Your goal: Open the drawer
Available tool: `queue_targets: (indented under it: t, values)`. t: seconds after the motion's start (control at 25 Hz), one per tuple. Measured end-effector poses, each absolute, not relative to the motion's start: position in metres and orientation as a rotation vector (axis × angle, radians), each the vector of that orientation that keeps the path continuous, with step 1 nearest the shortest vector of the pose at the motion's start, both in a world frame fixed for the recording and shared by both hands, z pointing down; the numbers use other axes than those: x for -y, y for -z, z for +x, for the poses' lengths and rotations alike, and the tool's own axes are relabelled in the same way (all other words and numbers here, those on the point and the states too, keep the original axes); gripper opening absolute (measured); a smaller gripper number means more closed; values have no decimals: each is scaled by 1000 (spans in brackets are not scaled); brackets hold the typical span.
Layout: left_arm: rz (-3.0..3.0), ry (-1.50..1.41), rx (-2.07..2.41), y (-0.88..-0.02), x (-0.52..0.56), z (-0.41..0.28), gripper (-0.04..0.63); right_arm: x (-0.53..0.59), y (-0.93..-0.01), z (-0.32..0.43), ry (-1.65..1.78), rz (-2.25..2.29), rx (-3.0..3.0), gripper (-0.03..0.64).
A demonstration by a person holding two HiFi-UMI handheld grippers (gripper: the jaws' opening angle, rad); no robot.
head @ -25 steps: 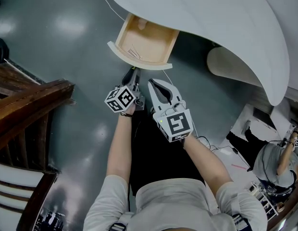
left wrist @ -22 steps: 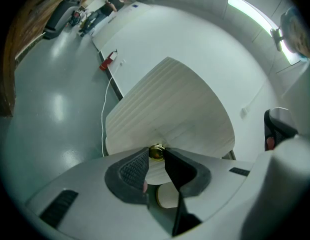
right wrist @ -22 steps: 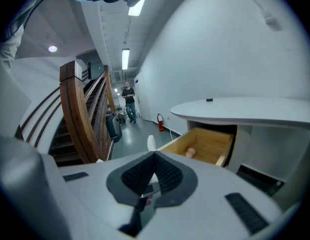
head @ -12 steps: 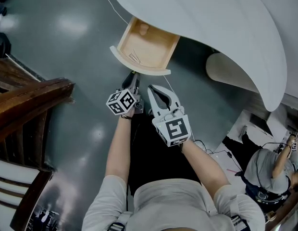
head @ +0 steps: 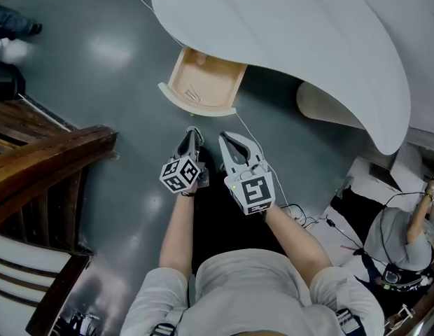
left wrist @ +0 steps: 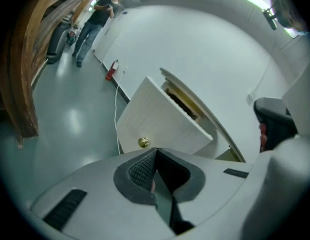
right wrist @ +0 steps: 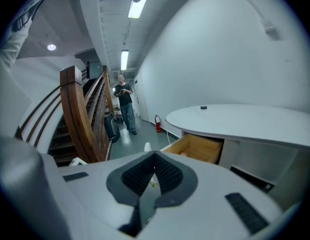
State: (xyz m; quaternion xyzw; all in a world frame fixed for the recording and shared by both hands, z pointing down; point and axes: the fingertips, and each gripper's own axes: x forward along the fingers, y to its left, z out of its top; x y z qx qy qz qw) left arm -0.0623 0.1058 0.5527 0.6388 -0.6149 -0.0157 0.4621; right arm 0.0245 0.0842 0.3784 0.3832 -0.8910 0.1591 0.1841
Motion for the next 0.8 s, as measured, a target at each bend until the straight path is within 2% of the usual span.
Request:
queue_targets:
  t: [0.52,0.8]
  values:
    - [2078,-107,1675,-287,-87,7,5,-80,-239,104,-388,1343,2552,12]
    - [2216,-64,1657,-214,-90,45,5,-93,-182,124,-272,1414,2610,12]
